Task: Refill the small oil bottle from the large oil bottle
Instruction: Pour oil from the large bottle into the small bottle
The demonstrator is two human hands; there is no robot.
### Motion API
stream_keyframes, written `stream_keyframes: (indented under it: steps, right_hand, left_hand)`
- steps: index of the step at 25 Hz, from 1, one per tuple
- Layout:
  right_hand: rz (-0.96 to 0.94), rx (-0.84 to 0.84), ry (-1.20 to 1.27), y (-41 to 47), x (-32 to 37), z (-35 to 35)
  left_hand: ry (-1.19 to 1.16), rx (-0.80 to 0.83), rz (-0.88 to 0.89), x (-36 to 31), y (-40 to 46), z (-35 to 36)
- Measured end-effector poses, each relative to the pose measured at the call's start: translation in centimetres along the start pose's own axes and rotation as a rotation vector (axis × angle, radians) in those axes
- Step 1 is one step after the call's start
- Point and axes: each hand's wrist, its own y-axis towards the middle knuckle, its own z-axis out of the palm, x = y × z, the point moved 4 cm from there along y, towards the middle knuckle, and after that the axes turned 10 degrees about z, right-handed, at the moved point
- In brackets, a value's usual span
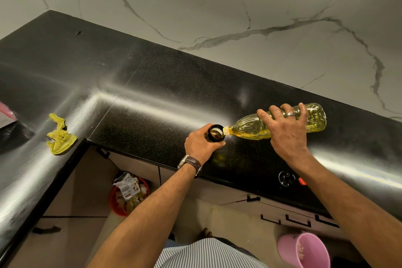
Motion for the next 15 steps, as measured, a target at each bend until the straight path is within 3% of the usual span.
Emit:
stream_keyframes:
  steps: [15]
  right_hand:
    - [-0.048, -0.008, -0.013, 0.48, 0.31, -0.84]
  left_hand:
    - [0.006, -0.008, 0.001, -0.27, -0.06, -0.23]
